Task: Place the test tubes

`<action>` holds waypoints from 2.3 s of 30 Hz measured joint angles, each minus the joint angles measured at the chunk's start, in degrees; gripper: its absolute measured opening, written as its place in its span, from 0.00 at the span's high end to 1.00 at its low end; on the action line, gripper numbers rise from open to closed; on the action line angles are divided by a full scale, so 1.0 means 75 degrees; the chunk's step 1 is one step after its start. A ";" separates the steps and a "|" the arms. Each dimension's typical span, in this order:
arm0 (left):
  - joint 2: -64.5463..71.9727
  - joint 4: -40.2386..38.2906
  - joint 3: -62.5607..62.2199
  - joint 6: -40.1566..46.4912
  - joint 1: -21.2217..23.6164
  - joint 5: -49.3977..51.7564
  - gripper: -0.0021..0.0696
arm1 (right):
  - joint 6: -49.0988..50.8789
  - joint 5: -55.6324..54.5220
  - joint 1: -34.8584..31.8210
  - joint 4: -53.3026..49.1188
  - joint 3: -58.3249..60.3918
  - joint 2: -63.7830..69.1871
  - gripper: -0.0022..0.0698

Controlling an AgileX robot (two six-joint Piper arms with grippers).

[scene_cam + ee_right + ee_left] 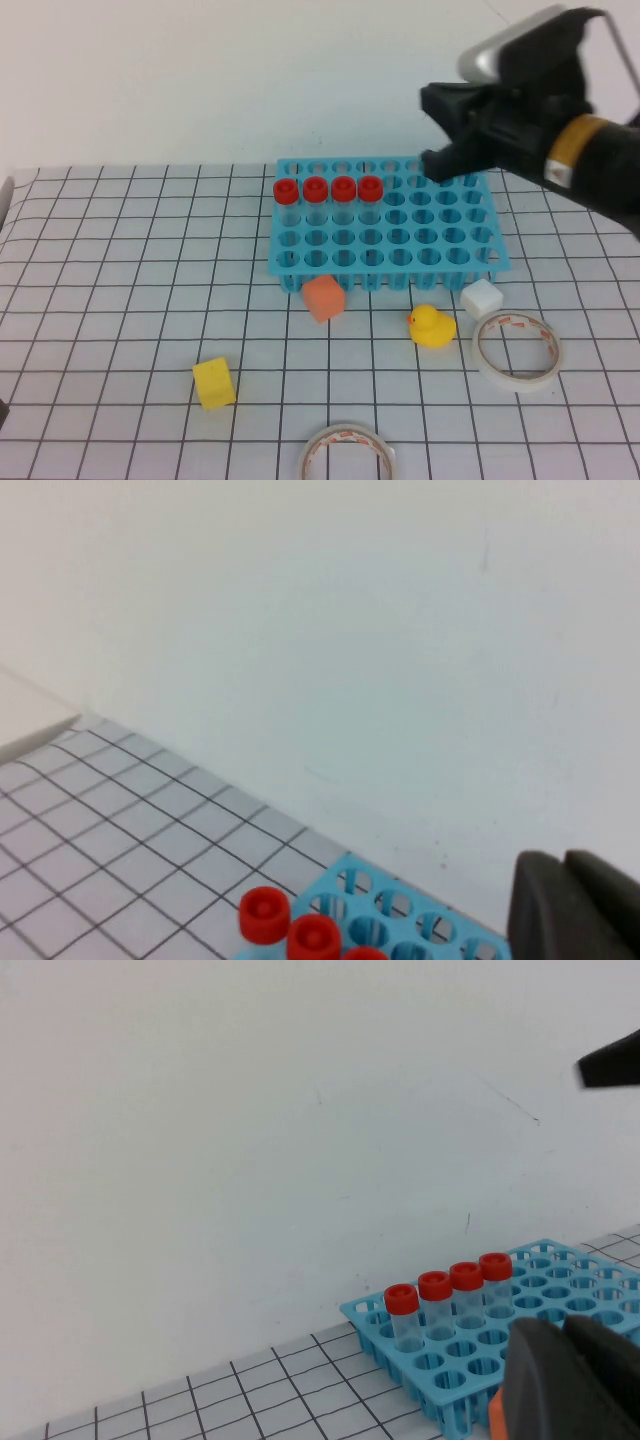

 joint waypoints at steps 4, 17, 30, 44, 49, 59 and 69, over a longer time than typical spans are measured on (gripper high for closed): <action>0.0000 0.0000 0.0000 0.0000 0.0000 0.0000 0.97 | 0.0083 -0.0104 0.0004 -0.0482 0.1497 -0.1986 0.97; 0.0000 0.0000 0.0000 0.0021 0.0000 0.0000 0.97 | 0.2235 0.1087 0.0017 -0.2978 0.4484 -0.6823 0.97; 0.0000 0.0000 0.0000 0.0021 0.0000 0.0000 0.97 | 0.2284 0.3264 0.0017 -0.3046 0.6011 -1.0508 0.97; 0.0000 0.0000 0.0000 0.0021 0.0000 0.0000 0.97 | -0.5350 0.3885 -0.1297 0.5771 0.8032 -1.1586 0.97; 0.0000 0.0000 0.0000 0.0021 0.0000 0.0000 0.97 | -0.5475 0.4366 -0.3315 0.5840 0.8506 -1.2058 0.97; 0.0000 0.0000 0.0000 0.0006 0.0000 0.0000 0.97 | -0.3417 0.5323 -0.4410 0.4028 0.8716 -1.2808 0.97; 0.0000 0.0000 0.0000 0.0006 0.0000 0.0000 0.97 | -0.2584 0.5733 -0.3691 0.3760 0.8702 -1.2808 0.97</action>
